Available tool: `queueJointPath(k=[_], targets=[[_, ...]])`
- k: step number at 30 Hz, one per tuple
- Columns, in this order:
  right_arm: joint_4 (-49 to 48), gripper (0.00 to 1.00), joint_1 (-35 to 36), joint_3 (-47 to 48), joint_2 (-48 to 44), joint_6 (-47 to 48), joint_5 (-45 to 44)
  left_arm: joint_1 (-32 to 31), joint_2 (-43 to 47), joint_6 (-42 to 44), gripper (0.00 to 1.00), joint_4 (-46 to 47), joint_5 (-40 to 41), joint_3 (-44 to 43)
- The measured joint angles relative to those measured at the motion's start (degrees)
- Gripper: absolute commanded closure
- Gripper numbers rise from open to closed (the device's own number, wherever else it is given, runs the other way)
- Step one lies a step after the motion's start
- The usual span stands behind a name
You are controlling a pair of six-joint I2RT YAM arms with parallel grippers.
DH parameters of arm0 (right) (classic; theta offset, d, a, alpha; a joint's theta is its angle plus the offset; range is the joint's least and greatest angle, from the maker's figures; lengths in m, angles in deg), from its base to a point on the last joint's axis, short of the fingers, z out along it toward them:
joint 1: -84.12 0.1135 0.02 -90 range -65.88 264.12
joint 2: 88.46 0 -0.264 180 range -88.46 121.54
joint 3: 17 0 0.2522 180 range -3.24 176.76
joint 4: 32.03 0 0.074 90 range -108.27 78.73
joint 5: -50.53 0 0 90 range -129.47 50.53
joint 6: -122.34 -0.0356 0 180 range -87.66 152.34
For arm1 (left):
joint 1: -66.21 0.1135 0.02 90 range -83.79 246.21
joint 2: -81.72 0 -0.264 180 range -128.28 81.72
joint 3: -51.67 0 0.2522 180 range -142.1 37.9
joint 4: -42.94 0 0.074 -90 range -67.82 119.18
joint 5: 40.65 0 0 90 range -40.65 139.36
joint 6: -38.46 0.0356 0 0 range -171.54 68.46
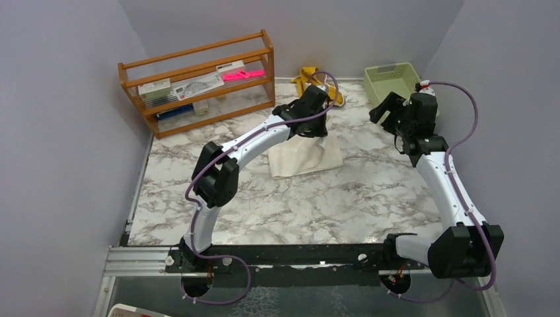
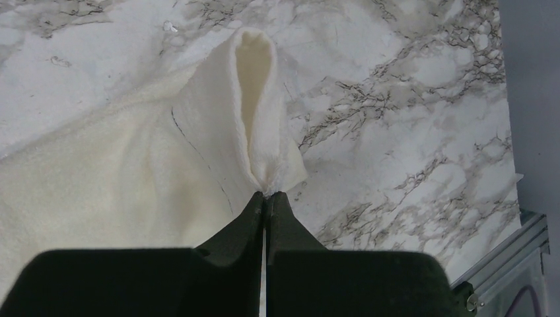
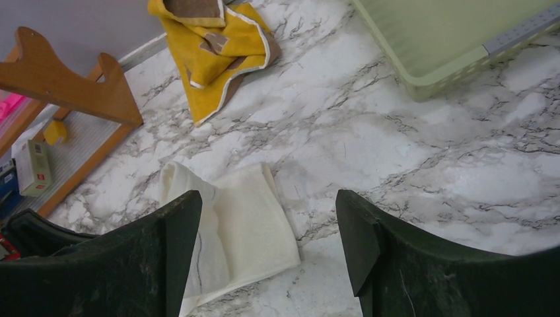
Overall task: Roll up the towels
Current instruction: Fold the towel at the center of the board.
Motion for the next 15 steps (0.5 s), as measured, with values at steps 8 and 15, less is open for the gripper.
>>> queueJointPath(k=[8, 15], targets=[[-0.20, 0.24, 0.00, -0.76, 0.28, -0.02, 0.02, 0.00, -2.93, -0.31, 0.75, -0.15, -1.53, -0.33], [-0.28, 0.24, -0.09, -0.76, 0.44, -0.02, 0.00, -0.02, -4.07, -0.76, 0.23, 1.01, -3.56, -1.03]])
